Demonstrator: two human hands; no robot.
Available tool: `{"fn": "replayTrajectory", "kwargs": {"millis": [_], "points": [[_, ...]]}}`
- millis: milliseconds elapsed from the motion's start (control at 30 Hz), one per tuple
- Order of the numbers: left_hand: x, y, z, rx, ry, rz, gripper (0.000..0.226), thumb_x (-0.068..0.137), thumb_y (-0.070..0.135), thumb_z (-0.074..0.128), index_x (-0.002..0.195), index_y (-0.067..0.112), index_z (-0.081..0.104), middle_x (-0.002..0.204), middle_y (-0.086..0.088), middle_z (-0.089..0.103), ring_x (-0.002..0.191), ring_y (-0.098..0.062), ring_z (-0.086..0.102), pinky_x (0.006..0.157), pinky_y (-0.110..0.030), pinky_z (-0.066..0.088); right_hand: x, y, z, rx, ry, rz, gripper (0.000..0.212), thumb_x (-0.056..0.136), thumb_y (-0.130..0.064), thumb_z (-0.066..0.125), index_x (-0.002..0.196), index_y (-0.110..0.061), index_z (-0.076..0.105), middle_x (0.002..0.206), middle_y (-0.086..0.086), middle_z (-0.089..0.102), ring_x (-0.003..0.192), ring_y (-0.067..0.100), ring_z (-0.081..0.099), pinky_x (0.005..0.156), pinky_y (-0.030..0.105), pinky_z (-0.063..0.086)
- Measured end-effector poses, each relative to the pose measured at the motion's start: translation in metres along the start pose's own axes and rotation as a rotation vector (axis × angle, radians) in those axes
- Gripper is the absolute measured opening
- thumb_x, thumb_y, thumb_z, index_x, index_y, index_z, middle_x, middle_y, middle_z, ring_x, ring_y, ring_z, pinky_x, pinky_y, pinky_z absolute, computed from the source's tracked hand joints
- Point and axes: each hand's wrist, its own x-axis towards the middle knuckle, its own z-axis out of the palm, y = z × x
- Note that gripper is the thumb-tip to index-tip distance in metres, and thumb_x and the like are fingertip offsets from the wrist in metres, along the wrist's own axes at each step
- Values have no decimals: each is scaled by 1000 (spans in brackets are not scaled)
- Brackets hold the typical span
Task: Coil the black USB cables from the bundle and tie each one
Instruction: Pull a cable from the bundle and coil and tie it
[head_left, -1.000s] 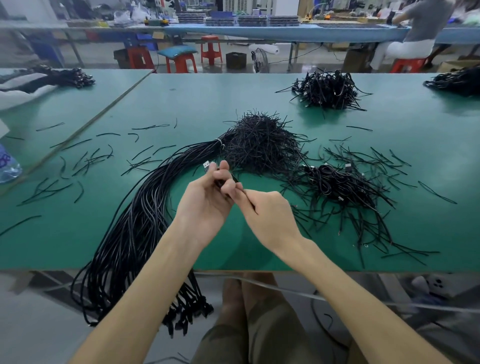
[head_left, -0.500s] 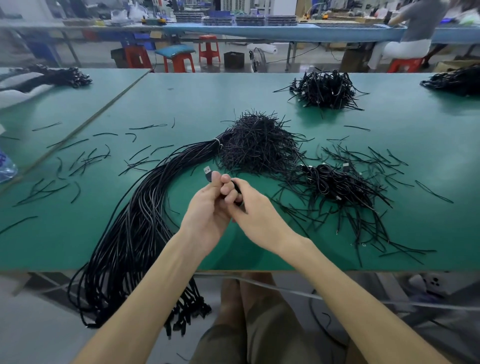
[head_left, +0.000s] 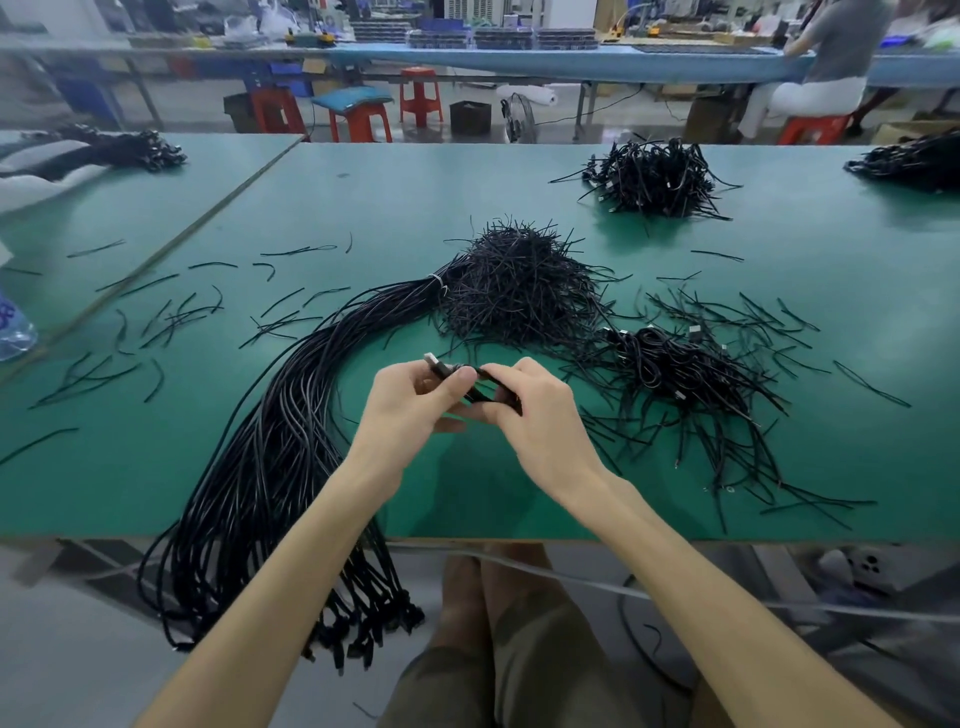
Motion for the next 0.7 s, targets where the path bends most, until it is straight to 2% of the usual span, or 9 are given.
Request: {"fn": "replayTrajectory", "kwargs": {"millis": [67, 133, 233, 333, 433, 500, 600, 700], "points": [[2, -2, -7, -6, 22, -60, 25, 86, 17, 81, 99, 3, 65, 72, -2, 74, 63, -15, 71, 64, -28, 61, -2, 4, -1, -78, -55, -33, 34, 95, -6, 66, 129, -7, 65, 94, 3, 52, 91, 13, 46, 85, 17, 42], [3, -4, -12, 66, -27, -108, 32, 82, 19, 85, 101, 5, 63, 69, -3, 73, 61, -16, 70, 64, -27, 61, -5, 8, -1, -183, -115, -110, 30, 98, 1, 58, 127, -5, 66, 99, 5, 54, 99, 14, 43, 93, 24, 47], [6, -7, -15, 264, -166, -103, 26, 86, 25, 82, 99, 6, 69, 74, -12, 75, 63, -16, 68, 66, -30, 60, -9, 10, 1, -357, -161, -185, 23, 100, 2, 54, 114, -7, 69, 99, 4, 57, 99, 19, 43, 91, 36, 47], [9, -6, -19, 467, -287, -51, 24, 92, 32, 76, 96, 9, 70, 75, -12, 75, 63, -21, 65, 64, -35, 54, -10, 11, 0, -436, -199, -205, 24, 97, 7, 52, 110, -8, 67, 100, 3, 57, 100, 20, 42, 88, 37, 45], [10, -3, -20, 658, -431, -31, 30, 102, 38, 59, 93, 11, 69, 64, 4, 70, 53, -11, 60, 56, -27, 51, -11, 9, 0, -484, -218, -251, 27, 93, 10, 51, 107, -7, 66, 100, 5, 58, 101, 23, 45, 88, 36, 45], [10, -3, -17, 758, -491, -42, 37, 107, 38, 48, 94, 11, 70, 65, 7, 65, 50, -8, 54, 55, -24, 49, -12, 8, 0, -490, -202, -269, 31, 86, 16, 53, 101, -6, 67, 97, 7, 59, 98, 25, 48, 85, 38, 47], [10, -5, -14, 785, -489, -19, 43, 109, 40, 40, 92, 13, 67, 66, 7, 54, 50, -4, 45, 54, -19, 40, -14, 9, 1, -522, -193, -285, 37, 78, 20, 56, 100, -8, 68, 96, 7, 58, 97, 26, 50, 83, 39, 50], [10, -9, -14, 814, -457, 65, 39, 110, 38, 38, 87, 16, 60, 75, 1, 57, 64, -13, 48, 62, -29, 41, -14, 12, 3, -559, -164, -311, 35, 84, 12, 64, 112, -9, 66, 99, 5, 58, 97, 25, 52, 85, 37, 51]]}}
